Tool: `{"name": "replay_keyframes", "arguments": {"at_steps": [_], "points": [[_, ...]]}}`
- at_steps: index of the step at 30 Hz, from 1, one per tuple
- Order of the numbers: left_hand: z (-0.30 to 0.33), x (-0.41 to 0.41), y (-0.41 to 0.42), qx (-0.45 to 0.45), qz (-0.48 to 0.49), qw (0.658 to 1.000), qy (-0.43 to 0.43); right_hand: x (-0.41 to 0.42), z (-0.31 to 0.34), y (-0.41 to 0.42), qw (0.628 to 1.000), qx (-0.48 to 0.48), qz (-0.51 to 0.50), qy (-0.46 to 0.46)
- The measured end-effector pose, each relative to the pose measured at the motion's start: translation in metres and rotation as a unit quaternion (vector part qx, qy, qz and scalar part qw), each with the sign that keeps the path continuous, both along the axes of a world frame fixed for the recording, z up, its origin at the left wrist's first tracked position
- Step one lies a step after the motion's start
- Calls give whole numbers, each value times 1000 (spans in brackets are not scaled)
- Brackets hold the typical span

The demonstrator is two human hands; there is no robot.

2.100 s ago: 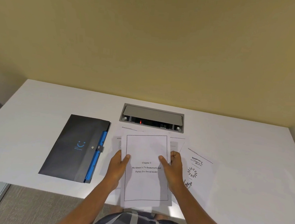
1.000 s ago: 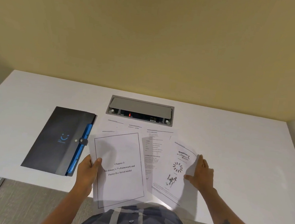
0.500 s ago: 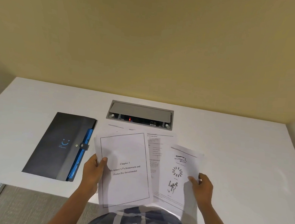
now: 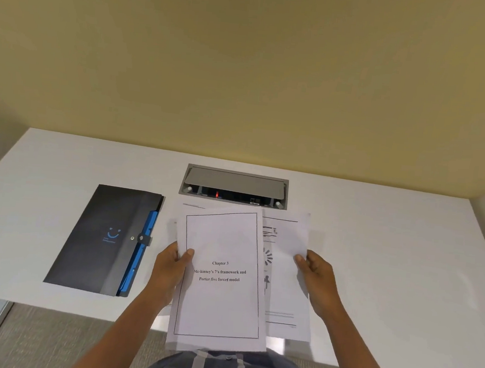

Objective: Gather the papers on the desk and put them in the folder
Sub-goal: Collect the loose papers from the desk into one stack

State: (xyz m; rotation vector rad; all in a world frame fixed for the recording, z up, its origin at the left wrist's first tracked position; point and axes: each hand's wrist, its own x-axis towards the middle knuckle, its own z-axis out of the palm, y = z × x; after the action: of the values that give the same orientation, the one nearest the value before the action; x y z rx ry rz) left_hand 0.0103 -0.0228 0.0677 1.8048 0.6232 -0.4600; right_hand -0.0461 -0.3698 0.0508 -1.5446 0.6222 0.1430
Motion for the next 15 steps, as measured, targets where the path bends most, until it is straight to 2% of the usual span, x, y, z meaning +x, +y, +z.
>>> {"name": "replay_keyframes", "arguments": {"at_steps": [7,15], "points": [[4,-5,-2,-4,-23,1000,17,4,-1,38,997,1,76,11],[10,-7,-4,-9,-49,998,36,13,14,60,987,69,140,36]]}}
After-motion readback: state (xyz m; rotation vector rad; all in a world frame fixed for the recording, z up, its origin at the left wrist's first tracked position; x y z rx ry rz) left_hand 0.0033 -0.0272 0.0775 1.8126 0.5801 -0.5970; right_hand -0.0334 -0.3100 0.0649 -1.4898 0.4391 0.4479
